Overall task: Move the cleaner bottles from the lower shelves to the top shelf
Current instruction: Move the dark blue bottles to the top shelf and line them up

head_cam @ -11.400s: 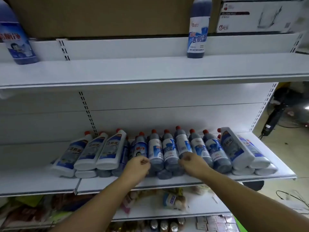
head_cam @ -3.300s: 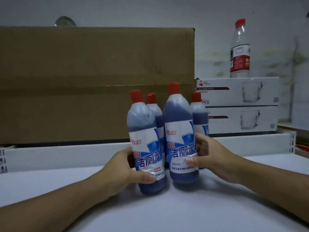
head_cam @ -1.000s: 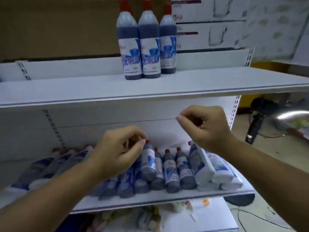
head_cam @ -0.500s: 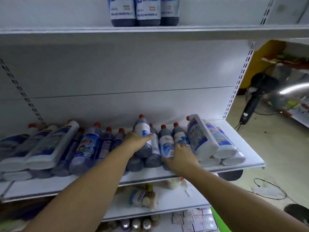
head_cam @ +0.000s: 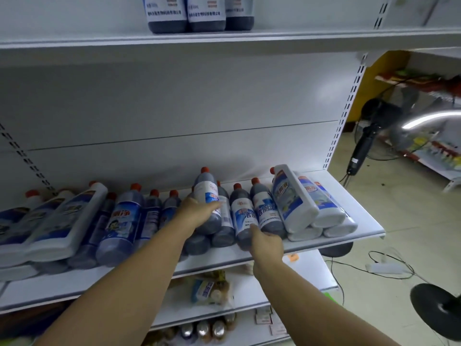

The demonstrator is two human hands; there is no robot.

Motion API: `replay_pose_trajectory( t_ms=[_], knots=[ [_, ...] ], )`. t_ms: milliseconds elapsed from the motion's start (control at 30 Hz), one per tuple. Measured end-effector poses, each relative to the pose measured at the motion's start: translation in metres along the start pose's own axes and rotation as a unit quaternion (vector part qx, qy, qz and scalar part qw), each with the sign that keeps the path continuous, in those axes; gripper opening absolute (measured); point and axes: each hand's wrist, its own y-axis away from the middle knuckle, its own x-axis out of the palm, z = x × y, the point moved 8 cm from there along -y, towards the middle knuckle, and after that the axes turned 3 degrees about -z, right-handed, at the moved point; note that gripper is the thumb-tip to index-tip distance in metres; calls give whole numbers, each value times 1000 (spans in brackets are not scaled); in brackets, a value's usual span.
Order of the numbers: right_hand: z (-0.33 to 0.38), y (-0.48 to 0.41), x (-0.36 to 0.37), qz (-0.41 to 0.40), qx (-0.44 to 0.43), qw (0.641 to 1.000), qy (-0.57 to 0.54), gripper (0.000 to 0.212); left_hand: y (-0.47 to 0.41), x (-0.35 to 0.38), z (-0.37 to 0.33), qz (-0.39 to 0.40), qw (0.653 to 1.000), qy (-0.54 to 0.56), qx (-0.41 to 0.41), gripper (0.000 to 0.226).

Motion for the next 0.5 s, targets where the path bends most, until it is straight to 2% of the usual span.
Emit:
replay_pose_trajectory(
  t_ms=[133, 233, 367, 500],
  knots=[
    [-2, -7, 11, 46, 109, 992, -35, 52, 3, -1, -3, 11, 1000, 3, 17, 66],
    [3, 1, 13, 95, 196, 973, -75, 51, 7, -4, -3, 35, 999, 33, 13, 63],
    [7, 21, 18, 171, 245, 948, -107, 55, 16, -3, 1, 85, 977, 197, -5, 38],
    [16, 27, 26, 205, 240, 944, -94, 57, 32, -1, 0, 156, 939, 306, 4, 23]
  ],
)
